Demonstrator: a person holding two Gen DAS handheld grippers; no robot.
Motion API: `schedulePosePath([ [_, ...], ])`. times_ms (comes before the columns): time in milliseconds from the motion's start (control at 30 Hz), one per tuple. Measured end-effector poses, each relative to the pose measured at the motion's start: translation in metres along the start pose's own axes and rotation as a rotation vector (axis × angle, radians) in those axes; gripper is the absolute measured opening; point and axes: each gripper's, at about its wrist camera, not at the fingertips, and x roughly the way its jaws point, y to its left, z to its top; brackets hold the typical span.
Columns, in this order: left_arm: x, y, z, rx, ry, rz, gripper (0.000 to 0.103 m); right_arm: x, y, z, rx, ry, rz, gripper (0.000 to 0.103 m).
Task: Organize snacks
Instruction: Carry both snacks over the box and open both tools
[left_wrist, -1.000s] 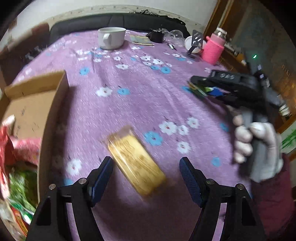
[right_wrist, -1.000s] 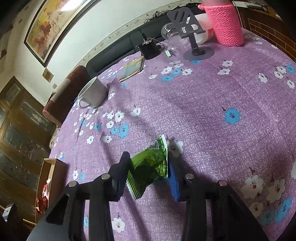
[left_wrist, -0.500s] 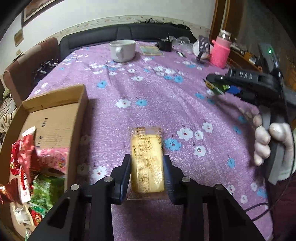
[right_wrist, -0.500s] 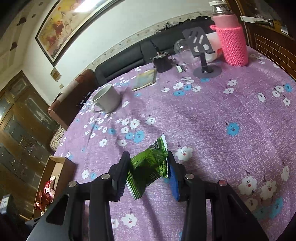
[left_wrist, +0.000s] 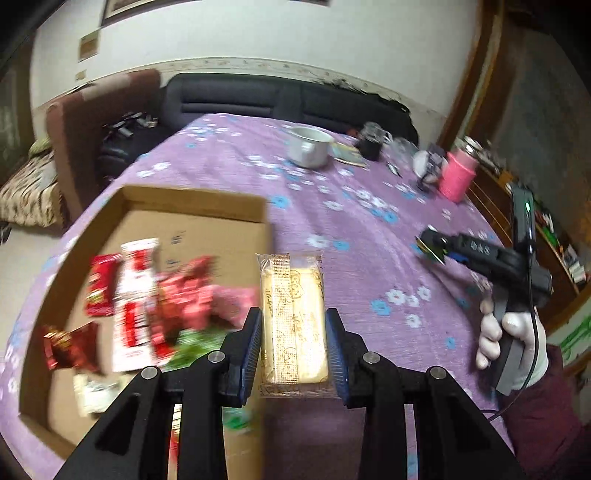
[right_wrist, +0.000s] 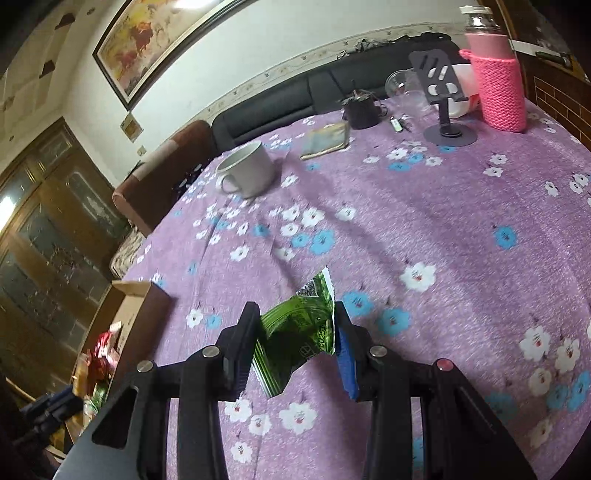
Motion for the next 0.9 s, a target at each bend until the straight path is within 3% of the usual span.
schedulePosePath([
  [200, -0.019, 0.058, -0.011, -0.1, -0.025, 0.048, 0.036, -0.01, 0.048, -0.012, -0.065, 0.016, 0.061, 0.038],
  [400, -0.029, 0.102, -0.023, -0.193, -0.048, 0.064, 0.036, -0.001, 0.14, -0.028, -0.236, 0.081, 0.145, 0.038],
  [733, -0.027, 0.139, -0.035, -0.253, -0.044, 0.044, 0.036, 0.032, 0.251, -0.078, -0.414, 0.281, 0.324, 0.038],
  [800, -0.026, 0.142, -0.036, -0.257, -0.043, 0.038, 0.036, 0.04, 0.26, -0.082, -0.427, 0.299, 0.308, 0.038],
  [900, -0.023, 0.143, -0.037, -0.254, -0.038, 0.034, 0.036, 0.062, 0.267, -0.075, -0.446, 0.292, 0.218, 0.038],
])
